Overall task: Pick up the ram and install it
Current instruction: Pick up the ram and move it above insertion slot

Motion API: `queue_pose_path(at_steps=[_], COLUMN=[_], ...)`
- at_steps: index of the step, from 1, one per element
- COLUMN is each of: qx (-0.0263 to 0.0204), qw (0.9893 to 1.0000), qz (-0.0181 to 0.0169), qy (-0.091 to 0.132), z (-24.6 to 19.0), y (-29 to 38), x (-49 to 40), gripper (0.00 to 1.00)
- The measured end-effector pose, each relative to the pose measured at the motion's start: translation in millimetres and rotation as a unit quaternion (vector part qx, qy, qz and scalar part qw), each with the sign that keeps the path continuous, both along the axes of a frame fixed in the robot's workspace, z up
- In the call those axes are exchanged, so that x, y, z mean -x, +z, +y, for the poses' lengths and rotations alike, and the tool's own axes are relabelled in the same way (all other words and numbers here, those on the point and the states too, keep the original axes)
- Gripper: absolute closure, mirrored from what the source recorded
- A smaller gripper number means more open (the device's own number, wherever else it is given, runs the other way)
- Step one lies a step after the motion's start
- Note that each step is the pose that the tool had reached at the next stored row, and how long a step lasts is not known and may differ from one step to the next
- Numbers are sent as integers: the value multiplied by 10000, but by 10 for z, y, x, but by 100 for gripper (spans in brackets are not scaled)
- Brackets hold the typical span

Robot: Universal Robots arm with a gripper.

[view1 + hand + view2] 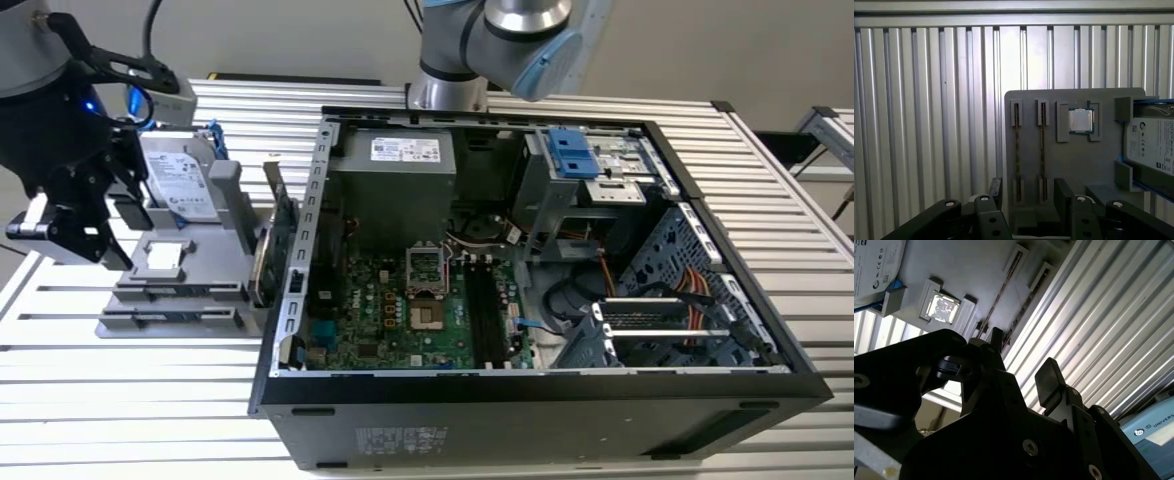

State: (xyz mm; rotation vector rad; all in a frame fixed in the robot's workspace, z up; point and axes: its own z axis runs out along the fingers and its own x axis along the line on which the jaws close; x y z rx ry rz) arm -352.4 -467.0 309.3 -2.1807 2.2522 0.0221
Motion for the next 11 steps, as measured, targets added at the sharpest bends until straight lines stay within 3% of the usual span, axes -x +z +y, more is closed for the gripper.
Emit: queue_pose_path(at_steps=[11], qx=[0], qw=[10000], qz=[0], qy=[0], z=[0], y=[-48], x=[0], gripper=[0])
